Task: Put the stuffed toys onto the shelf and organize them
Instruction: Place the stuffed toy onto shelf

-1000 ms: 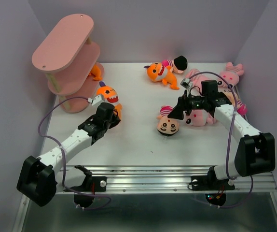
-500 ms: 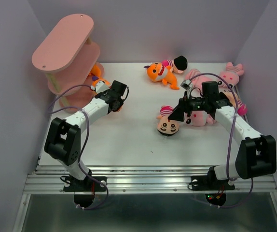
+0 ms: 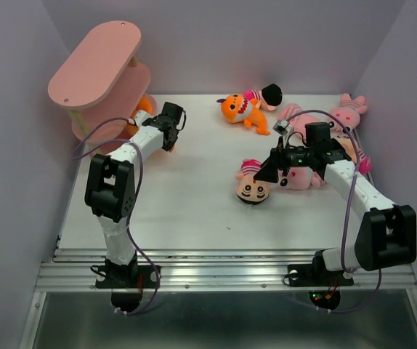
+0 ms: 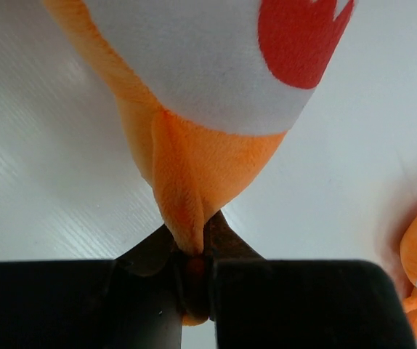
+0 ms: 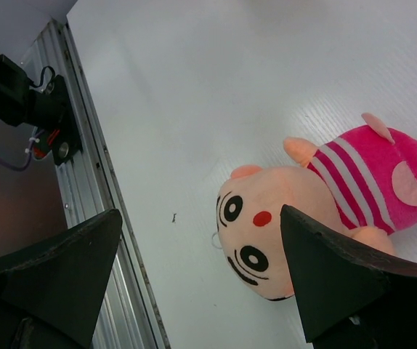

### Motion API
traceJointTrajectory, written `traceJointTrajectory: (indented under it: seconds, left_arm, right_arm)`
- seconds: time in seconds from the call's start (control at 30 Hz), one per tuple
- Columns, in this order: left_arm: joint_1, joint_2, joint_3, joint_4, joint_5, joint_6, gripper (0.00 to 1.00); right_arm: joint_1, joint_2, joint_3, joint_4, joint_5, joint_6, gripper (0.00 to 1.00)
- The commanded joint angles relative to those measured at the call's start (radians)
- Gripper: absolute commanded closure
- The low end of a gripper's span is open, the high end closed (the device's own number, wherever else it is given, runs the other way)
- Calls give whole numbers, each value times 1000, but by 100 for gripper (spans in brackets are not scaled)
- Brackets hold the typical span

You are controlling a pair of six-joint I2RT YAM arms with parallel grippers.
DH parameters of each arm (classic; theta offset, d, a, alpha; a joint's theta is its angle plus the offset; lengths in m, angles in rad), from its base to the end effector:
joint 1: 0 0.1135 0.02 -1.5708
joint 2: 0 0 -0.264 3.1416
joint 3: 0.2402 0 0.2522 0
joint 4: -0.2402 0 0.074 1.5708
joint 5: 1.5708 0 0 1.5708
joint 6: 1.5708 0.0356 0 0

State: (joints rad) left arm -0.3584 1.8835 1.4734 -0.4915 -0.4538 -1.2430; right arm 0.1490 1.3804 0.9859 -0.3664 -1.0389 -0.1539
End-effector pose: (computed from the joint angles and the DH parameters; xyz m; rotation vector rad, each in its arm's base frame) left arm 0.3946 -0.1311 0.2389 -1.1790 2.0478 -0.2093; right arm 0.2782 0.0728 0.2705 -0.8153 1.9732 1.1836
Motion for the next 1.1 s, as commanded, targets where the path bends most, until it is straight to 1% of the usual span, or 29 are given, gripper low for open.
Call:
traceJointTrajectory:
  seconds: [0.0, 0.13, 0.43, 0.63, 0.73, 0.97, 1.07]
  left_arm:
    - [16, 12, 73, -39, -16, -10, 100]
    - [32, 31, 88, -47, -29, -33, 100]
    - [67, 88, 145, -74, -37, -147, 100]
    - [84, 118, 195, -81, -42, -174, 99]
    - [96, 135, 220, -87, -48, -179, 96]
    - [128, 161, 238, -82, -68, -167, 87]
    - [134, 169, 249, -79, -77, -154, 85]
  right_arm:
    - [-8, -21, 3, 32, -32, -16, 5]
    - [-8, -21, 5, 32, -35, -16, 5]
    - [-8, -23, 2, 32, -36, -19, 5]
    - [-8, -24, 3, 32, -38, -21, 5]
    - [-8, -24, 2, 30, -44, -21, 5]
    - [-8, -26, 2, 30, -47, -19, 5]
    - [-8, -26, 3, 30, -49, -18, 5]
